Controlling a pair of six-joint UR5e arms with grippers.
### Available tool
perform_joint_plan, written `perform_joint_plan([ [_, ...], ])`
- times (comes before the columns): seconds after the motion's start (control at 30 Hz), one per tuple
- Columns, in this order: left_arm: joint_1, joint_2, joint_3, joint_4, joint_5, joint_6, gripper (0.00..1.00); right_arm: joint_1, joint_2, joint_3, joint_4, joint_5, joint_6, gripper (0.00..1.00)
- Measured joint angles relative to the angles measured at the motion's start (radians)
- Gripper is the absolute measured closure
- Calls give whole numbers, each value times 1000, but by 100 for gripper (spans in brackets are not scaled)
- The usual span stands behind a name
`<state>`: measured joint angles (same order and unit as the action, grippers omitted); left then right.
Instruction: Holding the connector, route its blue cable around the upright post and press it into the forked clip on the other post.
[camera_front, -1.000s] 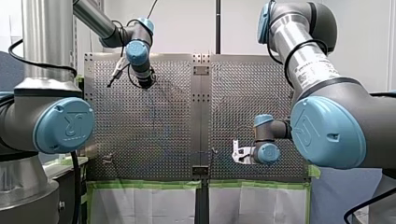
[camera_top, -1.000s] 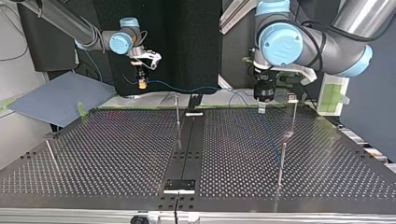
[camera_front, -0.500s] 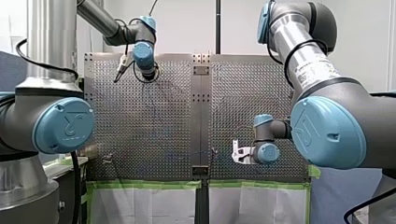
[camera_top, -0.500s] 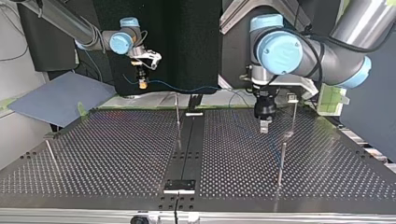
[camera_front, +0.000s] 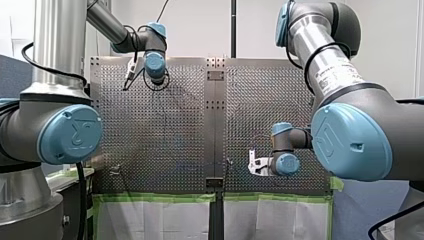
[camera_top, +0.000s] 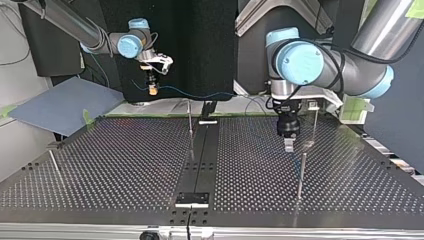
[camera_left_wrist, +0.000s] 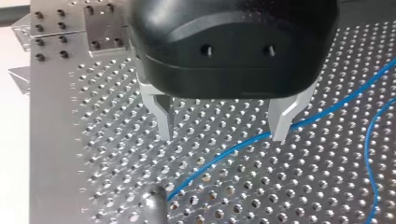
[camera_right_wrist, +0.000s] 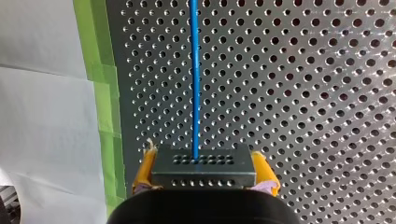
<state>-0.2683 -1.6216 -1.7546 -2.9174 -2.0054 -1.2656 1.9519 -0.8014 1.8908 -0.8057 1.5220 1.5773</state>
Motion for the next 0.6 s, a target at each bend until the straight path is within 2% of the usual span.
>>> perform_joint_plan([
  [0.37, -8, -40, -1, 95, -15, 3, 0, 0, 0, 0, -1, 0, 0, 100],
  [0.6, 4, -47, -1, 103, -51, 2, 0, 0, 0, 0, 1, 0, -1, 100],
])
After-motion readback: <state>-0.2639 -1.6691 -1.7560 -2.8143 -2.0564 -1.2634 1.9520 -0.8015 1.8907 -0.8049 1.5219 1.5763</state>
